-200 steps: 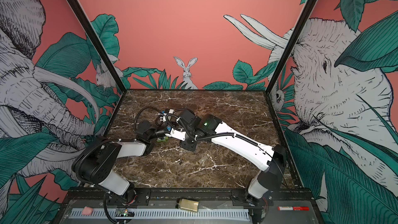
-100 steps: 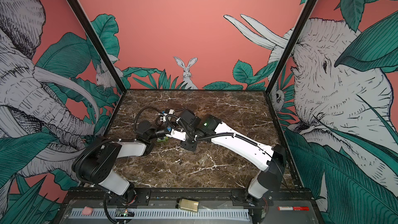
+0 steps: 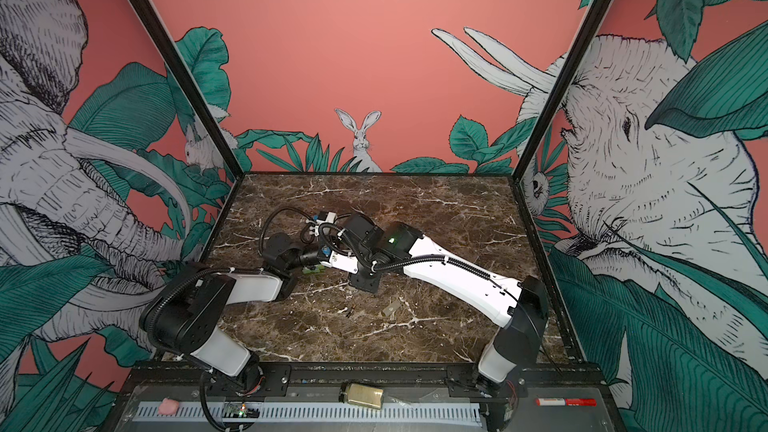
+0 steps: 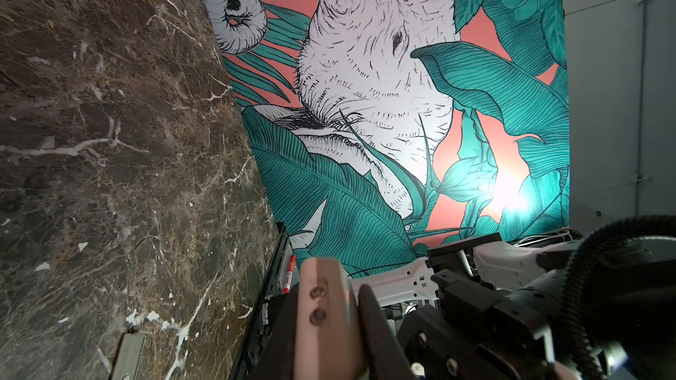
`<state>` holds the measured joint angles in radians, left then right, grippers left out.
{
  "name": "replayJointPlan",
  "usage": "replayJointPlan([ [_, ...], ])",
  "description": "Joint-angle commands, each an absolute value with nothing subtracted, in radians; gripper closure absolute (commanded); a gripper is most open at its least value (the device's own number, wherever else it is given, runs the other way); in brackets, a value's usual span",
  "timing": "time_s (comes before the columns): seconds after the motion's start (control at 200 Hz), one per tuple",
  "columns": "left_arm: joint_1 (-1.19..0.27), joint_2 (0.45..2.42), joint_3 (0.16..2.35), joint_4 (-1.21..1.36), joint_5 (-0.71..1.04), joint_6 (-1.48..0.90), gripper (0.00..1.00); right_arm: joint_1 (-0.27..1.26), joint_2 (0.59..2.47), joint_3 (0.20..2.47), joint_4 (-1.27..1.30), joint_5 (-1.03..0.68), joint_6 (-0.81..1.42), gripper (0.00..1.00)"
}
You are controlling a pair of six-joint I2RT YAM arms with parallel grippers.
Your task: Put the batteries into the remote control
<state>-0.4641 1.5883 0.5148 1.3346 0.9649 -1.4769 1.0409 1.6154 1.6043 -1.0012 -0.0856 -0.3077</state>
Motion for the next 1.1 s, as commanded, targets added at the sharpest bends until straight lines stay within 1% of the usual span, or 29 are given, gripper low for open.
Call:
replayJointPlan([
  [0.0,-0.469,1.574,0.513,1.39,0.979,-1.505,1.0,1.047,1.641,1.602,-0.988,-0.097,-0.326,0.76],
  [1.095,-0.469,1.578,0.531,1.403,1.011,-1.518,1.0,1.046,1.712,1.655,-1.003,-0.049,-0.325,0.85],
])
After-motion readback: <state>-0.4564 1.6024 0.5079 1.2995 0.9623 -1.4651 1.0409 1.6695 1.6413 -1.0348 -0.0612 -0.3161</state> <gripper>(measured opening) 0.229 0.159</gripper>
